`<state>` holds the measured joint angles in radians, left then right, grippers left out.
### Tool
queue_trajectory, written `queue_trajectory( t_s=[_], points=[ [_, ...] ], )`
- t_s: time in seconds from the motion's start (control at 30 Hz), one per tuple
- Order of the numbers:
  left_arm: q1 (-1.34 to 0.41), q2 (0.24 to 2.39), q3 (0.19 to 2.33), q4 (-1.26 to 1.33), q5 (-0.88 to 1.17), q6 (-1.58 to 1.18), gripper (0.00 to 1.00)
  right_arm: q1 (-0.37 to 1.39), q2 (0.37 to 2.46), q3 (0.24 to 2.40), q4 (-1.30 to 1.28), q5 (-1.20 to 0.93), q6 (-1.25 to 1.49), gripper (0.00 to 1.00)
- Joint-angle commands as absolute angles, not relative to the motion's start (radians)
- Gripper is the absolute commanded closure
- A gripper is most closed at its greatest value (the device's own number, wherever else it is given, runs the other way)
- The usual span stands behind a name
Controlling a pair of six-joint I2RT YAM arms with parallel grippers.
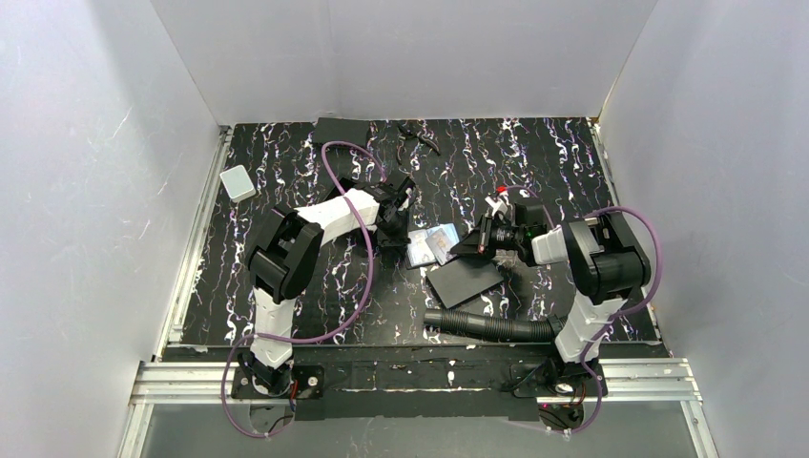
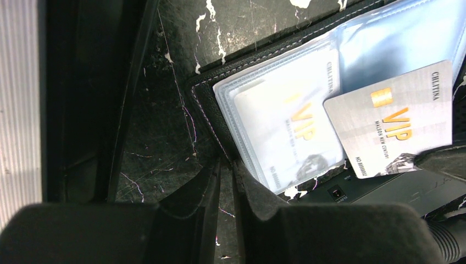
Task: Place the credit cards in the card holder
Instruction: Insert the credit card into the card holder.
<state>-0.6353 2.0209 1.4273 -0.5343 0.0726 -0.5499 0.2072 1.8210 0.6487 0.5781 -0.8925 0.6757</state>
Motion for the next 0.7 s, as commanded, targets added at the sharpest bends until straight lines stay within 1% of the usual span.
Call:
queue_trajectory(
  t_s=[0.0, 0.67],
  points=[
    [-0.632, 2.036, 1.395, -0.598, 0.03, -0.523, 0.86, 0.211, 1.838, 0.683, 0.583, -0.893, 0.651, 0.99],
    [-0.632, 2.023, 1.39, -0.591, 0.05, -0.522, 0.86, 0.238, 1.892, 0.732, 0.548, -0.86, 0.63, 0.99]
  ],
)
